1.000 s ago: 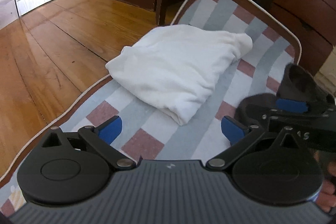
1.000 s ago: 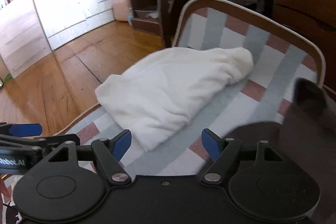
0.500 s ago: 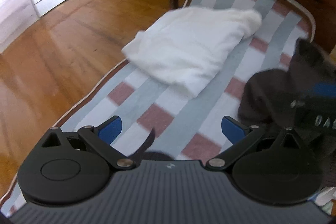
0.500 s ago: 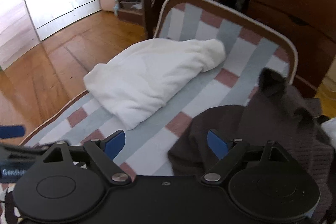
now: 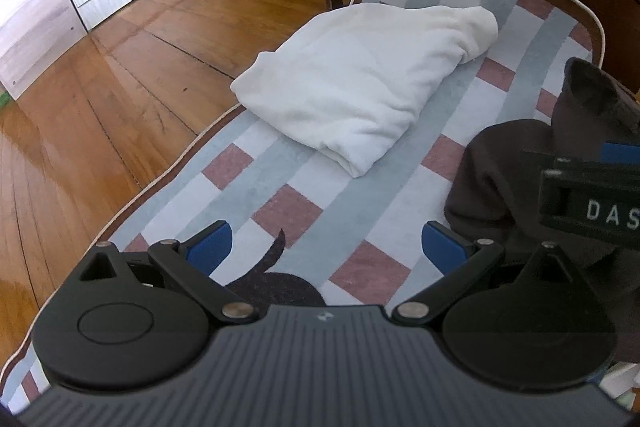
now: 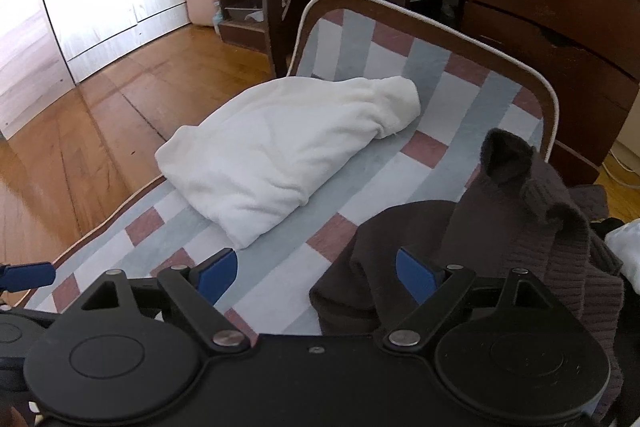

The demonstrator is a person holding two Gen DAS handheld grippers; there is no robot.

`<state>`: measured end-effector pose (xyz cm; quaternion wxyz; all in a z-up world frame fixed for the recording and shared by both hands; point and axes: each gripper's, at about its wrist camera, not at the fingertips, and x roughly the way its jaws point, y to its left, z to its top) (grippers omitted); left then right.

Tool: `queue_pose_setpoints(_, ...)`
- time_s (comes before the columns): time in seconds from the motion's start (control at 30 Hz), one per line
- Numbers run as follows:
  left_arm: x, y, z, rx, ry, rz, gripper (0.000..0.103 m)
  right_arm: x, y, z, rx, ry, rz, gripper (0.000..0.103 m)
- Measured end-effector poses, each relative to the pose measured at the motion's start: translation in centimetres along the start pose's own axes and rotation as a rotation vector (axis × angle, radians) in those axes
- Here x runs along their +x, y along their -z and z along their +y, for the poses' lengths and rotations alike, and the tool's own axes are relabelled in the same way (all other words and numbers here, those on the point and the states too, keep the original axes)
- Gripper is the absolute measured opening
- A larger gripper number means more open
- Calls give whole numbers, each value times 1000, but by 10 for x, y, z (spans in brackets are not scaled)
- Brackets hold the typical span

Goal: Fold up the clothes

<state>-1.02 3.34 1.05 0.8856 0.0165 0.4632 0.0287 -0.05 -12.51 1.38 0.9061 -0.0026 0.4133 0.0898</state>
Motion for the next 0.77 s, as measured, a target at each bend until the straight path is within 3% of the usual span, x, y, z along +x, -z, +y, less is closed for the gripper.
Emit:
queue_pose_setpoints(0.13,6,2,-4,44,-26,-24,103,2,1,4,5,38,-13,90)
queue_pose_setpoints(0.57,10,20,11,-24,-34,-24,103,10,11,18,-11,47,5,90)
queue_pose_setpoints(0.77,7,28,22,-57,-63,-35,103,-2,10,15,89,5,-75,90)
